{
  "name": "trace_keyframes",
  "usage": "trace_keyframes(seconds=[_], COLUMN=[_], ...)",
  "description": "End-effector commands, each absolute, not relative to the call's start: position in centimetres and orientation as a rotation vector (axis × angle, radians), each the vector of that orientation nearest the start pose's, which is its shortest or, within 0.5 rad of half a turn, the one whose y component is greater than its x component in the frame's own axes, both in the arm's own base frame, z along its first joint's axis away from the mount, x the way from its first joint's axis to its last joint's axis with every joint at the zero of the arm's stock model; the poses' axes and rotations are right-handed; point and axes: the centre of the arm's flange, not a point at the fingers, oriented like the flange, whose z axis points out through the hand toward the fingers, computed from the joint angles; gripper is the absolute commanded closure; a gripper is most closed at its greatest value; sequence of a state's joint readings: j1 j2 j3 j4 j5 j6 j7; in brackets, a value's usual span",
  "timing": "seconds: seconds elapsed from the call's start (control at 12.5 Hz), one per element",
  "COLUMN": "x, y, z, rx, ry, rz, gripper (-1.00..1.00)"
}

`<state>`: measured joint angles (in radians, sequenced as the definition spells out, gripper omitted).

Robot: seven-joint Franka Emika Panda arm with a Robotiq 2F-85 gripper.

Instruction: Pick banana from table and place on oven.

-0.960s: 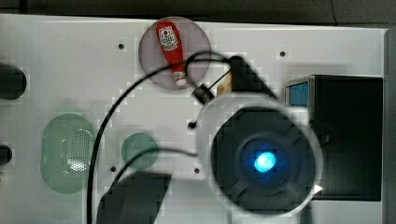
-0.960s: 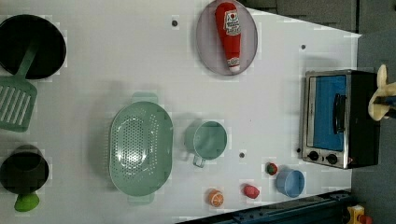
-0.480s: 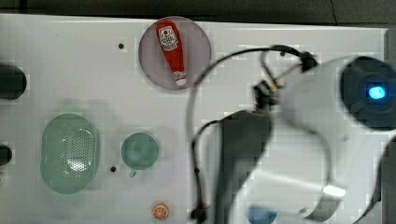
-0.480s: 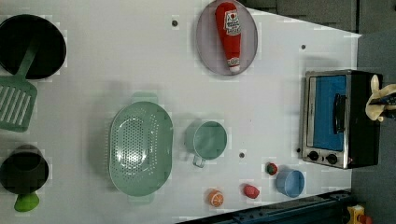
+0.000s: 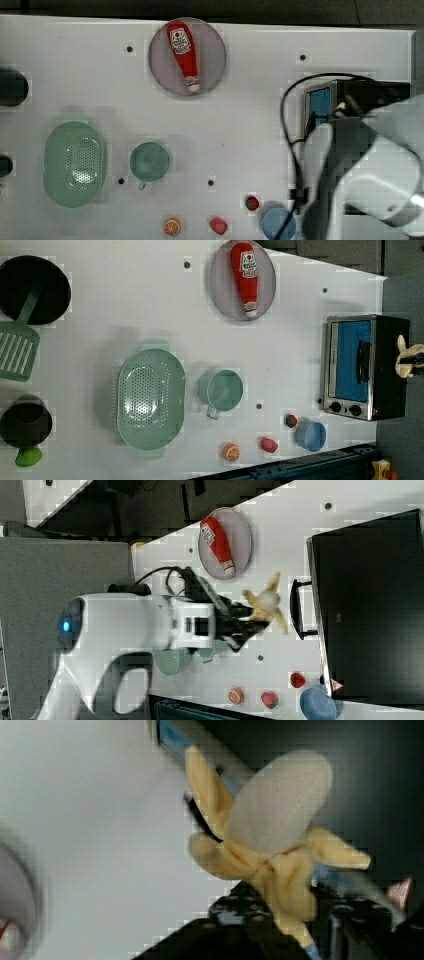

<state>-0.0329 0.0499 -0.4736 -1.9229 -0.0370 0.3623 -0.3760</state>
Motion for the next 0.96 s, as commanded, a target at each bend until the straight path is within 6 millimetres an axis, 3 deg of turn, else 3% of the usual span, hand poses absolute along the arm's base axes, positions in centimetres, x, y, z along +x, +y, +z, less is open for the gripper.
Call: trace_keyframes(seconds=[0.08, 0.32, 0.56, 0.96], x=[48.7, 48.2, 48.2, 48.4], y=[-33.3, -36.4, -36.9, -37.0], z=[46.3, 43.4, 41.8, 41.8], rx=[-3.046, -3.111, -3.083, -3.091], ry=[1.15, 1.083, 1.116, 1.113], rz=[-0.061, -0.041, -0.014, -0.028], gripper=[0.47, 0.47, 0.41, -0.68])
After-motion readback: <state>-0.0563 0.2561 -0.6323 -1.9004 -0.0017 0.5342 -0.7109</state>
